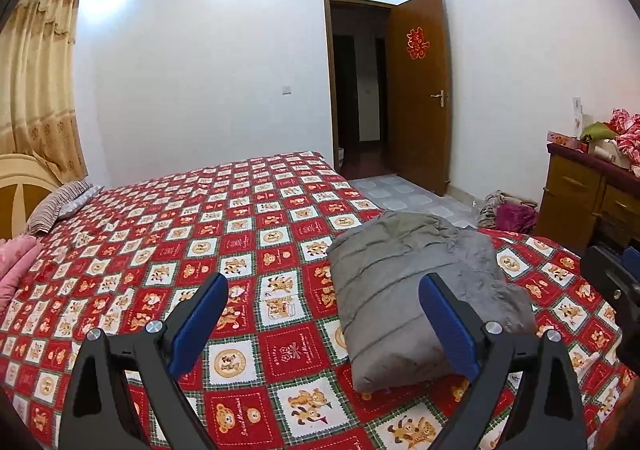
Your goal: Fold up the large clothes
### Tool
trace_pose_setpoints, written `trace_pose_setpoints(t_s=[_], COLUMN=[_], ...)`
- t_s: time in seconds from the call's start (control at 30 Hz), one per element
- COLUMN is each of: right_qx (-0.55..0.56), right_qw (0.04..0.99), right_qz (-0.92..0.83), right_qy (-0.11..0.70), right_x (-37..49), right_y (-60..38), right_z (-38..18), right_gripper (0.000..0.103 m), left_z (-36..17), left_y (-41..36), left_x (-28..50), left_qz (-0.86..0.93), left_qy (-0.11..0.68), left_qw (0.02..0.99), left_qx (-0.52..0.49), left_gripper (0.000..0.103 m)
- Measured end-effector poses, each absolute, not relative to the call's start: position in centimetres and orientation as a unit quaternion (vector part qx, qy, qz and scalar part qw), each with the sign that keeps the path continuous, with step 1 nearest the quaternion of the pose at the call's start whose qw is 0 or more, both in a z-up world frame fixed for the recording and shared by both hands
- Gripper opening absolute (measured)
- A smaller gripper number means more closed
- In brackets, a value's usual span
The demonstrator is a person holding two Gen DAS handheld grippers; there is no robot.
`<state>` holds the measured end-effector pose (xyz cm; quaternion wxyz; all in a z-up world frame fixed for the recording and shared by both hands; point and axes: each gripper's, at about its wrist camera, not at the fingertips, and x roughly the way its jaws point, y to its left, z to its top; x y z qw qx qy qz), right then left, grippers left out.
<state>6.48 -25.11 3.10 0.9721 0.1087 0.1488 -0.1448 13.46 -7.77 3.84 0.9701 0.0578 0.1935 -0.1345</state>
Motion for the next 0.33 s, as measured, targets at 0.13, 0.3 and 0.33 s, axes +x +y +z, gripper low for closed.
trace_pose_setpoints(t_s=[0.13,0.3,0.33], right_qx=[0.113,0.112,0.111], right_qw=[0.971,0.971,0.971], right_qz=[-0.150,-0.152,-0.152], right_qy=[0.149,0.149,0.148], right_x=[6.4,6.3,6.3], right_y=[-25.3,-25.3,-25.3], right_z=[3.1,3.2,3.2], right_gripper=[0.102,0.102,0.102], left_z=[4.5,5.2,5.5], left_y=[-7.6,-7.4,-7.2], left_x=[12.7,12.0,11.9], left_qz=[-0.147,-0.159,-0.160], left_qy=[0.179,0.165,0.160], left_qw=[0.971,0.972,0.973], left_qx=[0.055,0.052,0.050], left_gripper=[0.097,0.097,0.097])
